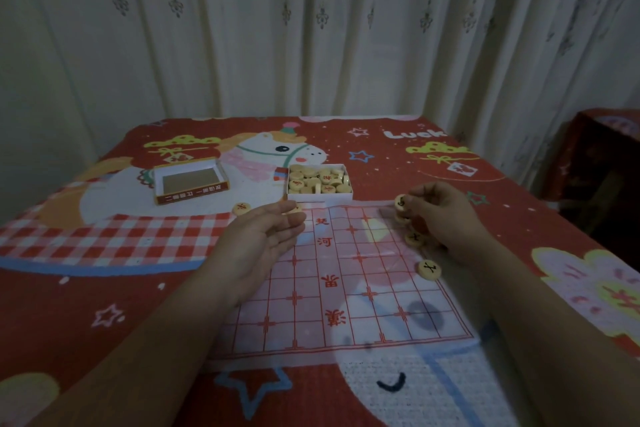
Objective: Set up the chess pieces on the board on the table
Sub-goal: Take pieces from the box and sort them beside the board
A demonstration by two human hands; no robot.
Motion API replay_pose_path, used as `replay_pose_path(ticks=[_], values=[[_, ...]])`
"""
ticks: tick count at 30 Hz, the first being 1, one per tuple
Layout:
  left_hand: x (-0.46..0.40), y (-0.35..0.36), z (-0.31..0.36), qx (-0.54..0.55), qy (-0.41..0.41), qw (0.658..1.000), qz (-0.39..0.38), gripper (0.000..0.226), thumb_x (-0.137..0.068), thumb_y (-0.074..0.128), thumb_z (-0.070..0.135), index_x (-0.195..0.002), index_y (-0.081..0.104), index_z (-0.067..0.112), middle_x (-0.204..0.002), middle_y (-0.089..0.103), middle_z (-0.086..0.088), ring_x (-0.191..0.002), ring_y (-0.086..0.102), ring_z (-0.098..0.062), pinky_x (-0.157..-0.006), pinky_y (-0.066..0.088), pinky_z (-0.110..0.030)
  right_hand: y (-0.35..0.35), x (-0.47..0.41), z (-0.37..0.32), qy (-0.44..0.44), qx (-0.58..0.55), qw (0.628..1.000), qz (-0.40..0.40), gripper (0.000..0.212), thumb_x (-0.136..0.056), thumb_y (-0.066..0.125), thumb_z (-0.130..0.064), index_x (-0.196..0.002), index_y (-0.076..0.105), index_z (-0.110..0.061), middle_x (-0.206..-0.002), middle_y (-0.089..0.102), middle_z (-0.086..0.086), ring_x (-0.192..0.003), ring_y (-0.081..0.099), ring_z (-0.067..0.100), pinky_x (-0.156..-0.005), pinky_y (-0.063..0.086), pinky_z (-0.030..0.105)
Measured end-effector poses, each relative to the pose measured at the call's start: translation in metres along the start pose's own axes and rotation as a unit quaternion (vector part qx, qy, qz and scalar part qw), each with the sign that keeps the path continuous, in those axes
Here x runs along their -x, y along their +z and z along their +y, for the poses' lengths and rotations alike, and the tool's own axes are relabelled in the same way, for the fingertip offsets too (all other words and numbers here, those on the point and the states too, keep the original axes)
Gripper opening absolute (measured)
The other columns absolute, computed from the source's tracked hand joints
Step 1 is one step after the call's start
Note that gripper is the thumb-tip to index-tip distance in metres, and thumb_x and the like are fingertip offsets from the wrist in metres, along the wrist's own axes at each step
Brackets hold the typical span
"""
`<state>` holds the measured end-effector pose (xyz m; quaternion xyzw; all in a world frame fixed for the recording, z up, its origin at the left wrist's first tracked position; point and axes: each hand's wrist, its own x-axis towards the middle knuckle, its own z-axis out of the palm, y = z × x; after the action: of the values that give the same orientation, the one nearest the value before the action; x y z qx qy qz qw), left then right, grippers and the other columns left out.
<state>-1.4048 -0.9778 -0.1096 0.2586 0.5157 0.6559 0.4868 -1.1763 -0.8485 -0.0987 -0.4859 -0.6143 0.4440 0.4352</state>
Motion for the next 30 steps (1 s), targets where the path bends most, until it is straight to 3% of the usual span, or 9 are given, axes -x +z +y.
replay_pose_path(ticks=[6,10,13,15,17,19,21,26,30], values=[[-0.001,-0.001,0.0,0.001,0.001,1.0,-0.001,0.026,-0.098,0.044,0.0,-0.114,0.064,0.008,-0.11,0.072,-0.016,-0.108,0.067,-0.026,-0.102,0.048,-0.038,-0.003,0.003,0.0,0.028,-0.042,0.999,-0.001,0.018,-0.095,0.062,-0.005,-0.11,0.058,0.004,-0.081,0.066,0.013,-0.047,0.064,0.003,-0.041,0.049,0.018],[-0.001,-0.001,0.0,-0.001,0.0,1.0,-0.001,0.026,-0.098,0.045,0.0,-0.113,0.064,0.008,-0.11,0.072,-0.016,-0.108,0.067,-0.027,-0.103,0.047,-0.039,-0.003,0.016,-0.012,0.051,-0.119,0.992,-0.004,0.02,-0.097,0.058,-0.003,-0.113,0.054,0.006,-0.085,0.063,0.027,-0.036,0.057,0.009,-0.033,0.042,0.018],[-0.001,-0.001,-0.001,-0.003,-0.001,1.0,0.0,0.026,-0.098,0.045,0.0,-0.114,0.064,0.009,-0.11,0.073,-0.015,-0.109,0.067,-0.026,-0.104,0.047,-0.039,-0.006,0.019,-0.015,0.036,-0.136,0.99,0.019,0.023,-0.098,0.054,-0.002,-0.119,0.052,0.007,-0.073,0.05,0.016,-0.025,0.045,0.005,-0.029,0.035,0.014],[-0.002,-0.001,-0.001,-0.002,-0.002,1.0,0.002,0.026,-0.098,0.045,0.0,-0.113,0.064,0.009,-0.109,0.073,-0.015,-0.108,0.067,-0.026,-0.105,0.047,-0.039,-0.006,0.018,-0.014,0.031,-0.122,0.992,0.011,0.02,-0.098,0.054,-0.002,-0.117,0.053,0.005,-0.075,0.052,0.014,-0.026,0.047,0.004,-0.029,0.035,0.013],[-0.002,-0.001,-0.001,0.0,-0.001,1.0,0.002,0.027,-0.098,0.045,0.0,-0.115,0.064,0.008,-0.109,0.073,-0.015,-0.108,0.067,-0.026,-0.105,0.046,-0.04,-0.004,0.014,-0.01,0.032,-0.096,0.995,-0.004,0.017,-0.097,0.057,-0.003,-0.112,0.055,0.005,-0.08,0.061,0.017,-0.038,0.059,0.008,-0.035,0.046,0.02],[-0.002,-0.001,-0.001,-0.001,-0.003,1.0,0.002,0.028,-0.098,0.044,0.0,-0.116,0.063,0.008,-0.109,0.073,-0.015,-0.109,0.067,-0.026,-0.105,0.046,-0.04,-0.003,0.009,-0.004,0.022,-0.039,0.999,0.002,0.018,-0.094,0.064,-0.008,-0.108,0.06,0.003,-0.091,0.07,0.02,-0.063,0.071,0.017,-0.055,0.059,0.035],[-0.002,-0.001,0.0,0.001,-0.003,1.0,0.003,0.028,-0.098,0.044,-0.001,-0.115,0.063,0.008,-0.109,0.073,-0.016,-0.109,0.067,-0.027,-0.106,0.046,-0.04,-0.003,0.005,0.001,0.025,-0.019,0.999,0.001,0.013,-0.092,0.067,-0.011,-0.102,0.063,-0.002,-0.097,0.072,0.023,-0.078,0.072,0.029,-0.069,0.06,0.046],[-0.001,0.0,0.0,0.003,-0.003,1.0,0.003,0.026,-0.098,0.044,-0.001,-0.112,0.064,0.008,-0.109,0.072,-0.016,-0.108,0.067,-0.027,-0.105,0.047,-0.039,-0.006,0.003,0.002,0.043,-0.069,0.997,-0.002,0.016,-0.093,0.066,-0.01,-0.102,0.061,0.002,-0.09,0.071,0.028,-0.069,0.07,0.035,-0.054,0.056,0.037],[0.0,0.001,0.001,0.0,-0.003,1.0,0.003,0.026,-0.098,0.044,-0.001,-0.113,0.064,0.009,-0.109,0.072,-0.016,-0.109,0.067,-0.027,-0.105,0.046,-0.039,-0.006,0.003,-0.001,0.037,-0.063,0.996,0.052,0.015,-0.092,0.067,-0.012,-0.1,0.063,-0.001,-0.09,0.069,0.023,-0.056,0.066,0.023,-0.044,0.053,0.03]])
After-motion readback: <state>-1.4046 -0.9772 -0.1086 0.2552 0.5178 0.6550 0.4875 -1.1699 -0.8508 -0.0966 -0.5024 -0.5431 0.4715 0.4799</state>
